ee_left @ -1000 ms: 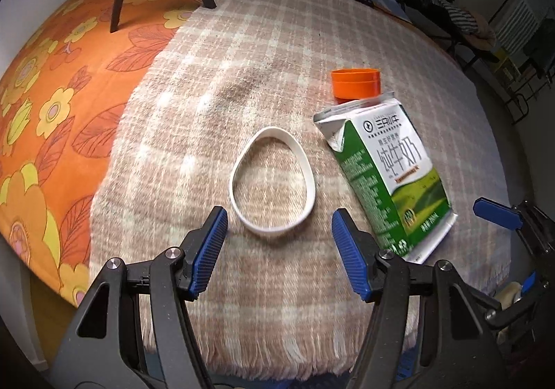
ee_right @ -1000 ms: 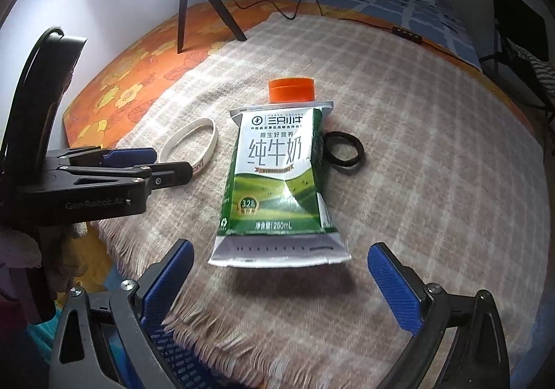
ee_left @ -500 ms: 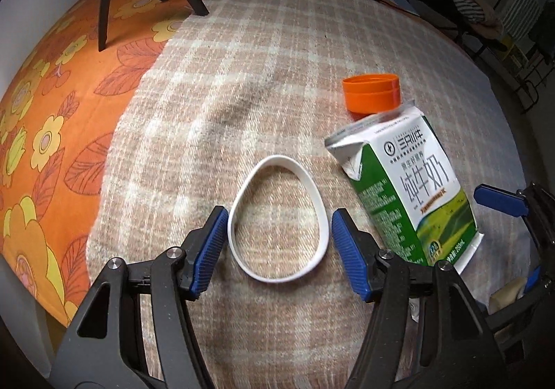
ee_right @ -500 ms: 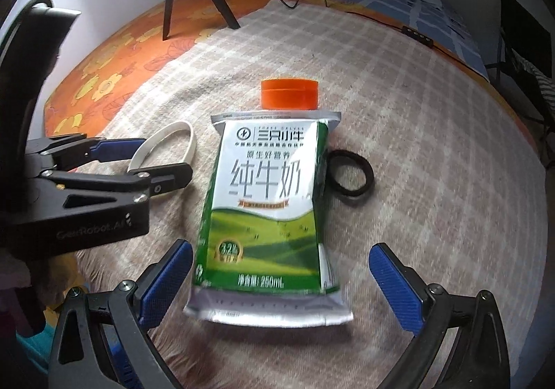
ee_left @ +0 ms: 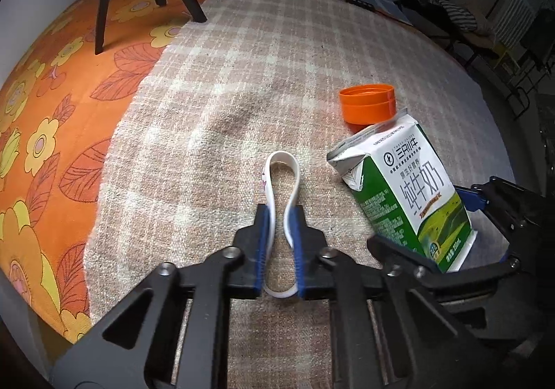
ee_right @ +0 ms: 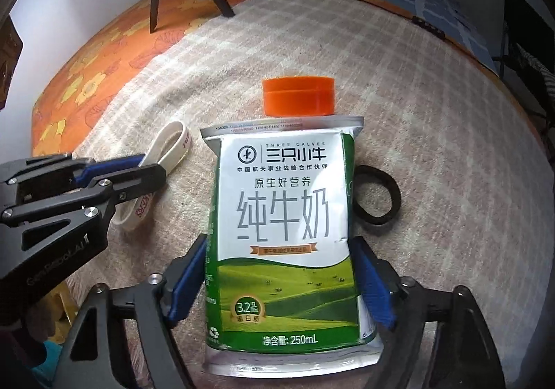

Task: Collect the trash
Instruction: 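Grasp the white rubber band with left tool while right tool grasps the milk pouch, then carry rubber band and milk pouch over the basket and open both tools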

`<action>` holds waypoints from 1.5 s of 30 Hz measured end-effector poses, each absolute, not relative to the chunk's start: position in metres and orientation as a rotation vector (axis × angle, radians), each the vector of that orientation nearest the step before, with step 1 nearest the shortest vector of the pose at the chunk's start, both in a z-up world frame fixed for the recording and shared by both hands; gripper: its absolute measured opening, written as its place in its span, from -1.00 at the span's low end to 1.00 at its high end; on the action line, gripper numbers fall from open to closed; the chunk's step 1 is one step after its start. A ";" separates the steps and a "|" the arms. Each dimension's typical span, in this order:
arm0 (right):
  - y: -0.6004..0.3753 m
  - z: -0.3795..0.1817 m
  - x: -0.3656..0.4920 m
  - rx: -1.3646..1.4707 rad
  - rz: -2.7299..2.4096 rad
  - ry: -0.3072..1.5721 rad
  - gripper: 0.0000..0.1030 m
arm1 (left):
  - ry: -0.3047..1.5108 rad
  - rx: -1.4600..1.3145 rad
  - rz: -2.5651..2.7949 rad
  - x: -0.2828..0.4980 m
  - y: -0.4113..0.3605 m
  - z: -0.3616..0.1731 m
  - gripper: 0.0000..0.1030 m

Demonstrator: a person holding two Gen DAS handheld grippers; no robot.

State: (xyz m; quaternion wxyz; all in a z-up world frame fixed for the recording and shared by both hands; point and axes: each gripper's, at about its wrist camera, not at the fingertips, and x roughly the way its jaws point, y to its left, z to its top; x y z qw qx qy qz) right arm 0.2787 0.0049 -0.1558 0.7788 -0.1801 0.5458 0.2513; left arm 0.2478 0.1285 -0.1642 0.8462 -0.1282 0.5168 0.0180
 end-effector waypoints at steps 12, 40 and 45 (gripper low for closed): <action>-0.021 -0.133 0.270 -0.306 0.545 1.130 0.56 | 1.051 -0.291 0.060 0.230 0.133 -0.147 -0.84; -0.076 -0.076 0.174 -0.304 0.581 1.017 0.56 | 0.977 -0.249 -0.034 0.127 0.067 -0.087 -0.84; -0.089 -0.078 0.151 -0.297 0.586 1.021 0.56 | 0.978 -0.246 -0.053 0.104 0.050 -0.085 -0.84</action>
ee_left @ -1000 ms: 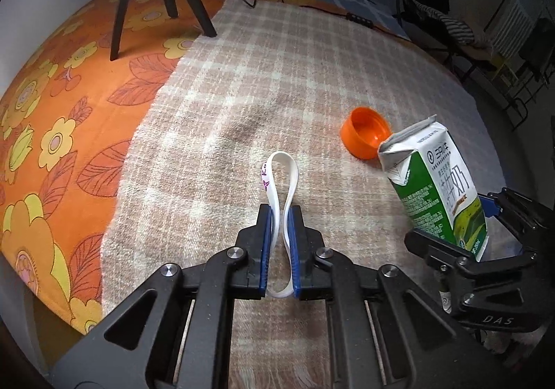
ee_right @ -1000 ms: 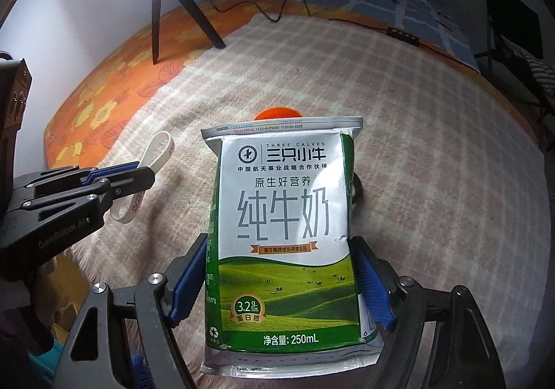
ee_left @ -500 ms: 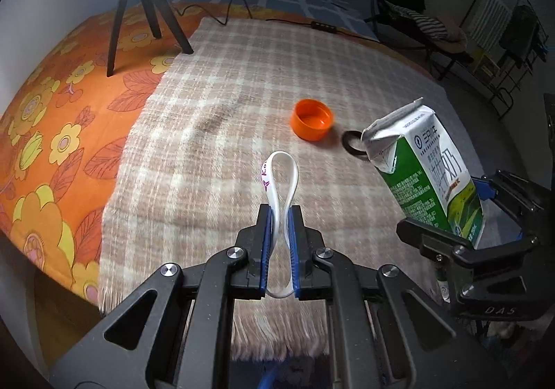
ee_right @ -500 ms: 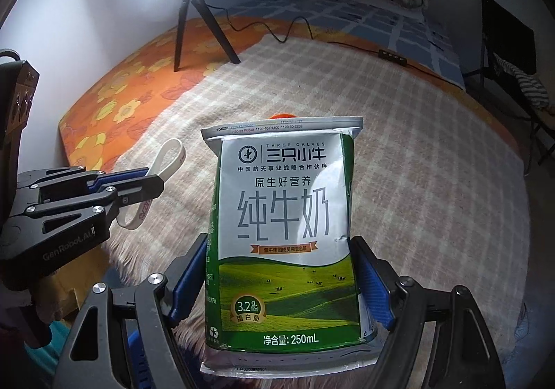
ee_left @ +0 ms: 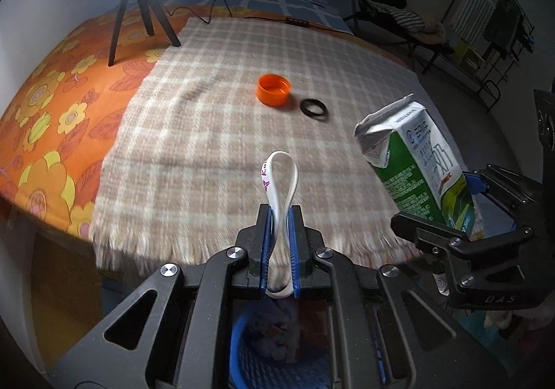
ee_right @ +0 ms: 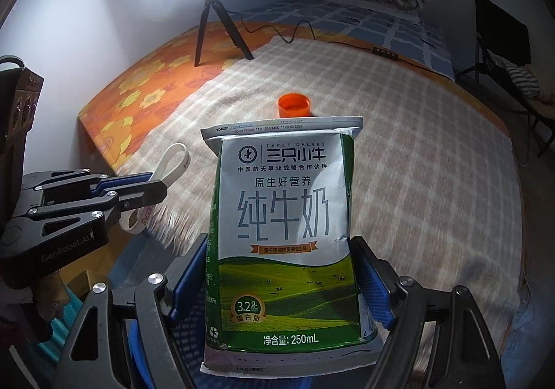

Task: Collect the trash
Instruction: 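Carry rubber band and milk pouch over the basket and open both tools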

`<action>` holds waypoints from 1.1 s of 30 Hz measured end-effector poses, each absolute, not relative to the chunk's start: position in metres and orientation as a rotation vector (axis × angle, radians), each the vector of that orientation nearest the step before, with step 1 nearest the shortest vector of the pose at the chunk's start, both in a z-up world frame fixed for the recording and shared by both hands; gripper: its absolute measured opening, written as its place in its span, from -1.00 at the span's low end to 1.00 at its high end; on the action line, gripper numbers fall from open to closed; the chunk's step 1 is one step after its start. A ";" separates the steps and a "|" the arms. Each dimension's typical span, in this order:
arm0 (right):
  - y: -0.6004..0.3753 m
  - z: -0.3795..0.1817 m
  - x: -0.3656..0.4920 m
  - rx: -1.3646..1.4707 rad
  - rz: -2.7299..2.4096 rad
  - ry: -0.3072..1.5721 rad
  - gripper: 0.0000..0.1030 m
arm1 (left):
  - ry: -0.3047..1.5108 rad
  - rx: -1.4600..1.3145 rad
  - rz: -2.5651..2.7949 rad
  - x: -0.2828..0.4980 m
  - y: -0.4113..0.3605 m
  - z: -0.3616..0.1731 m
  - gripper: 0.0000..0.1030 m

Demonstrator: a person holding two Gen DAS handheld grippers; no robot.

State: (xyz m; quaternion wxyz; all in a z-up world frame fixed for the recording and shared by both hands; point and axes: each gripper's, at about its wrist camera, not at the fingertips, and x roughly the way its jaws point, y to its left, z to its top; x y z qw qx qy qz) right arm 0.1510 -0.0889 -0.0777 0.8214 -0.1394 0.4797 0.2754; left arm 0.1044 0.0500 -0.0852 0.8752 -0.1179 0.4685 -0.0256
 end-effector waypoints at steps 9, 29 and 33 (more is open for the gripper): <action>-0.110 -0.086 0.117 -0.295 0.585 1.033 0.57 | 0.994 -0.254 -0.082 0.071 0.023 -0.091 -0.84; -0.137 -0.138 0.065 -0.268 0.594 1.152 0.57 | 1.114 -0.275 -0.095 0.031 -0.010 -0.150 -0.84; -0.138 -0.148 0.061 -0.270 0.594 1.173 0.57 | 1.146 -0.277 -0.089 0.028 -0.012 -0.164 -0.84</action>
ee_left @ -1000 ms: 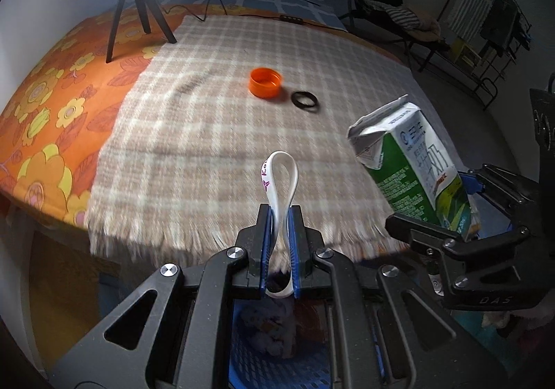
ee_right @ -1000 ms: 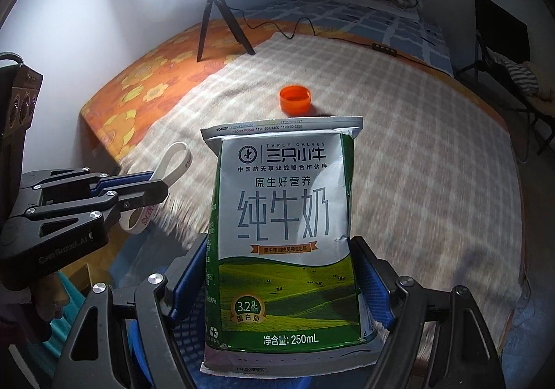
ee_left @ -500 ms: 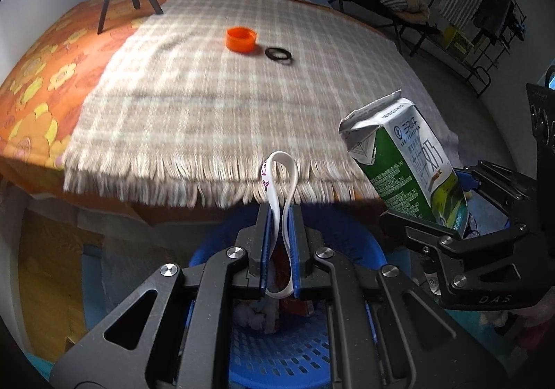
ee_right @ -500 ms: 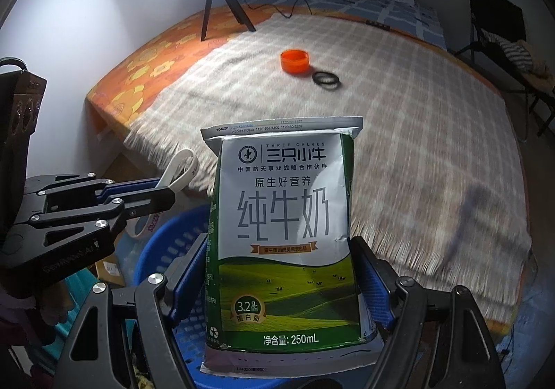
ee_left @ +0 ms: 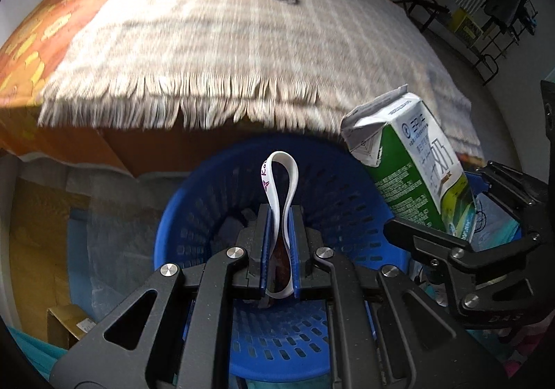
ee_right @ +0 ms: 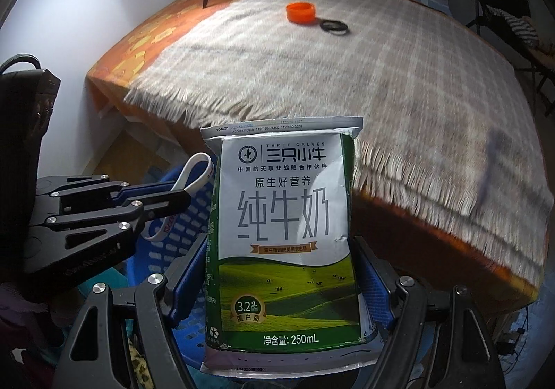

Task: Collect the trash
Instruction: 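Carry rubber band and milk pouch over the basket and open both tools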

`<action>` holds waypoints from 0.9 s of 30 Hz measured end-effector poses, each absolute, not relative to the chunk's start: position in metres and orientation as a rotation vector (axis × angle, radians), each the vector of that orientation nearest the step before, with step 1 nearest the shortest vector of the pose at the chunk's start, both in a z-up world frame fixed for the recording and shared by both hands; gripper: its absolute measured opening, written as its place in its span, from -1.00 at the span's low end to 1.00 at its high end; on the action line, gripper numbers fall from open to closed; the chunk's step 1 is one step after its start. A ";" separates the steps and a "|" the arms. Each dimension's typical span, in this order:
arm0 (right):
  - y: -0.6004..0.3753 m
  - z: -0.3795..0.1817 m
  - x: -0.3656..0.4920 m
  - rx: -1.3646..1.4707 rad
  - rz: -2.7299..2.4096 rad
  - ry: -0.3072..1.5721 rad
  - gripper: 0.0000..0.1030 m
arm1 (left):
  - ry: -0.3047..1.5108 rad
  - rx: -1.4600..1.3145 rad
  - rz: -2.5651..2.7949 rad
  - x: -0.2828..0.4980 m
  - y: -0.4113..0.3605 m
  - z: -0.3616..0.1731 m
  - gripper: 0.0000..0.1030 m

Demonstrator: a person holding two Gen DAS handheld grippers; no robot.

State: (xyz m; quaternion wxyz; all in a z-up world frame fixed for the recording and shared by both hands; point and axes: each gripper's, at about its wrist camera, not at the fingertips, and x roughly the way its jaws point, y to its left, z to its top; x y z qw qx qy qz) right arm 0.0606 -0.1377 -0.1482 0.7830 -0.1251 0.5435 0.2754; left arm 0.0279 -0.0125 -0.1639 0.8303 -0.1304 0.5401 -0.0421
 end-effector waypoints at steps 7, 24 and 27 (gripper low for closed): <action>-0.135 -0.160 0.053 -0.297 0.603 1.210 0.57 | 1.189 -0.277 -0.082 0.023 -0.016 -0.184 -0.84; -0.135 -0.160 0.060 -0.311 0.588 1.251 0.58 | 1.231 -0.274 -0.044 0.021 -0.012 -0.209 -0.84; -0.133 -0.164 0.062 -0.311 0.584 1.260 0.58 | 1.235 -0.277 -0.042 0.020 -0.011 -0.208 -0.63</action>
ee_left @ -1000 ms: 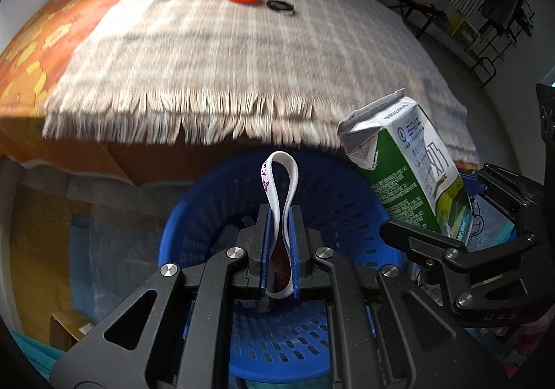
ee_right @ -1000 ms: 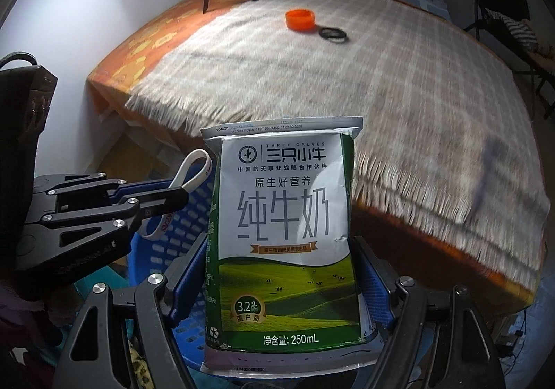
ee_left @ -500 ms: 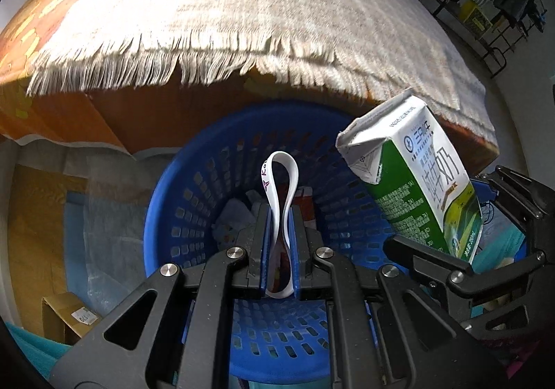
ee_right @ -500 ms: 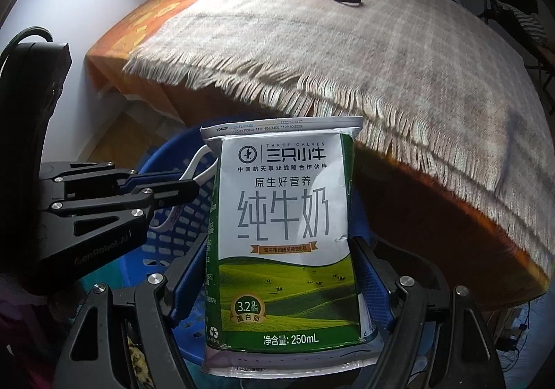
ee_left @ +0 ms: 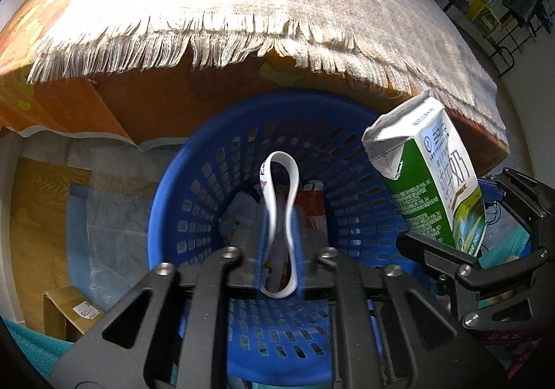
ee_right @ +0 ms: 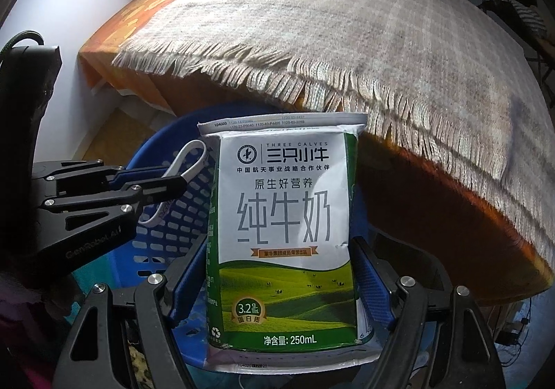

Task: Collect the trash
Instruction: 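Carry rubber band and milk pouch over the basket and open both tools, then move both tools back over the cloth toward the orange cap and black ring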

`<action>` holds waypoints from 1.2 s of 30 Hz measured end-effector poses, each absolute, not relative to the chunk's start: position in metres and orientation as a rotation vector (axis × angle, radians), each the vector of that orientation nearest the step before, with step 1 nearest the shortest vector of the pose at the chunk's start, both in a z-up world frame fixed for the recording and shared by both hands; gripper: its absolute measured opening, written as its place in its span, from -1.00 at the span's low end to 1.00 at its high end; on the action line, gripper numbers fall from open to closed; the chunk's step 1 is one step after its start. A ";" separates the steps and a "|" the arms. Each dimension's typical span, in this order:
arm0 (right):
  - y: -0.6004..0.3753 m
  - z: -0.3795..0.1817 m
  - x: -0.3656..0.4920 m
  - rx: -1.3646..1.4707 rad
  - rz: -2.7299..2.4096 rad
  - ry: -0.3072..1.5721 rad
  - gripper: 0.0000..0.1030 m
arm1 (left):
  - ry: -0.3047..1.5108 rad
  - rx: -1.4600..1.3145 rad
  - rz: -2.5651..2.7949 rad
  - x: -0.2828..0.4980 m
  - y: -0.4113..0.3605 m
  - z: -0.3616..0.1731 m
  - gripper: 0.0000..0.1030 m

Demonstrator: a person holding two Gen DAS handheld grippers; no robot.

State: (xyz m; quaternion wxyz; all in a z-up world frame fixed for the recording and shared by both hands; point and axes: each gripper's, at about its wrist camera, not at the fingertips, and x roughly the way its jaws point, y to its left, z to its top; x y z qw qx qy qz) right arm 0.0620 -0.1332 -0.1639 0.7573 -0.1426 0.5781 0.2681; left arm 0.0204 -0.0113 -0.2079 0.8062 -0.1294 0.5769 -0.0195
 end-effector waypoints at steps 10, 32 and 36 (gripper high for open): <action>-0.138 -0.175 0.068 -0.280 0.560 1.297 0.67 | 1.230 -0.272 -0.017 0.020 -0.006 -0.206 -0.22; -0.149 -0.171 0.068 -0.266 0.532 1.301 0.80 | 1.215 -0.256 0.022 0.022 -0.004 -0.198 0.09; -0.151 -0.166 0.070 -0.257 0.527 1.293 0.84 | 1.207 -0.253 0.023 0.023 -0.005 -0.194 0.09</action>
